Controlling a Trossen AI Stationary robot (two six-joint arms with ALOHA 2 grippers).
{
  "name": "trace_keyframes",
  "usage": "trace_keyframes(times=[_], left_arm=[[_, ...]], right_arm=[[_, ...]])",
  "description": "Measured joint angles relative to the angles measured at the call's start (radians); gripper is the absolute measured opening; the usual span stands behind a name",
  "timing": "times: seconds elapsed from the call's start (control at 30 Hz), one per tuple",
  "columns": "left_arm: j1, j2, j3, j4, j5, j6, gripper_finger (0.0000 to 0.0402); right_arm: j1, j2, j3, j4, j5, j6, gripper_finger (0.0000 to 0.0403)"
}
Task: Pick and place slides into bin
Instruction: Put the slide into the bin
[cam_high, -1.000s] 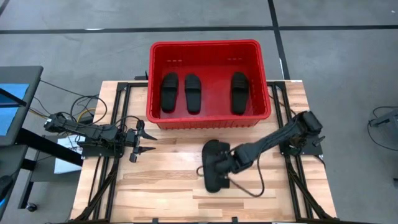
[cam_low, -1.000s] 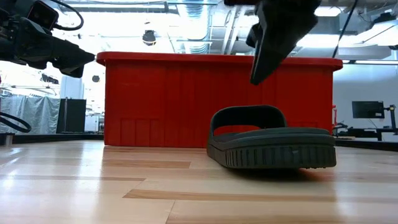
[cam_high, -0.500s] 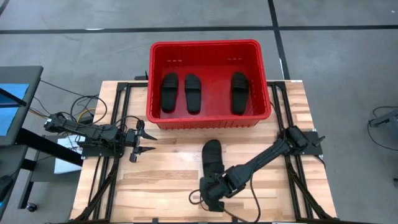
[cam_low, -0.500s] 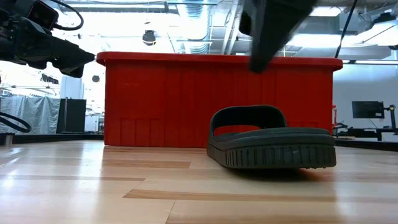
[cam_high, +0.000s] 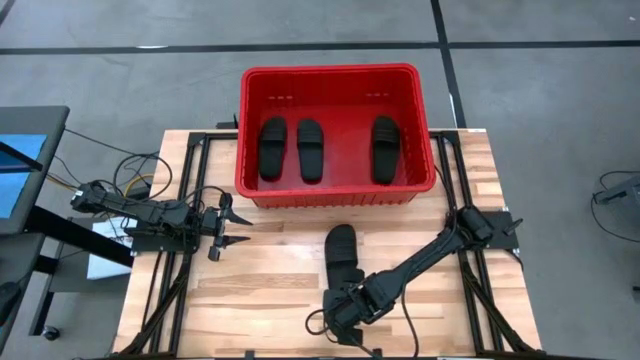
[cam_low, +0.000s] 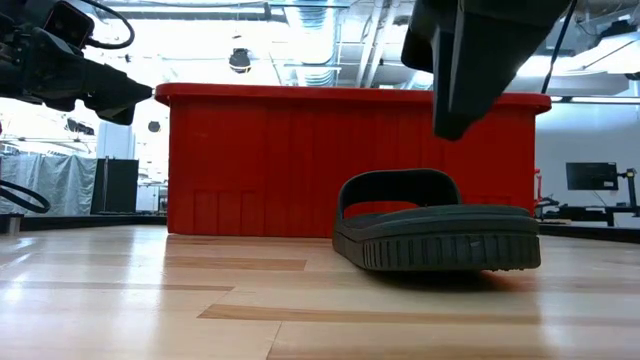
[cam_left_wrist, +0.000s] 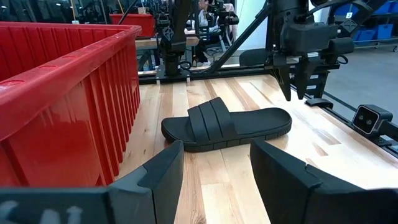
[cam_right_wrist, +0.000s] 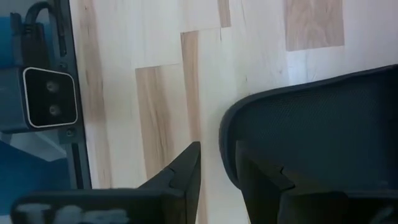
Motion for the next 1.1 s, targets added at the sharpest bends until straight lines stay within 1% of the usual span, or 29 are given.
trace_keyframes(times=[0.33,0.43,0.5,0.57,0.6,0.73,1.1], left_arm=[[0.000,0.000,0.000,0.000,0.000,0.000,0.0178],[0.000,0.000,0.000,0.000,0.000,0.000,0.0178],[0.000,0.000,0.000,0.000,0.000,0.000,0.0178],[0.000,0.000,0.000,0.000,0.001,0.000,0.0178],[0.000,0.000,0.000,0.000,0.000,0.000,0.0178],[0.000,0.006,0.001,0.001,0.001,0.000,0.0178],[0.000,0.011,0.001,-0.001,0.002,0.000,0.0178]], right_arm=[[-0.002,0.000,0.000,-0.004,0.015,-0.008,0.0093],[-0.002,0.032,0.001,0.001,0.015,-0.009,0.0093],[-0.002,0.051,-0.004,-0.038,0.013,-0.016,0.0093],[-0.003,0.085,0.004,-0.001,-0.004,-0.014,0.0093],[-0.002,0.099,-0.001,-0.027,-0.005,-0.015,0.0093],[-0.002,0.137,0.005,-0.034,-0.006,-0.018,0.0093],[-0.012,0.148,0.004,-0.045,0.011,-0.033,0.0093]])
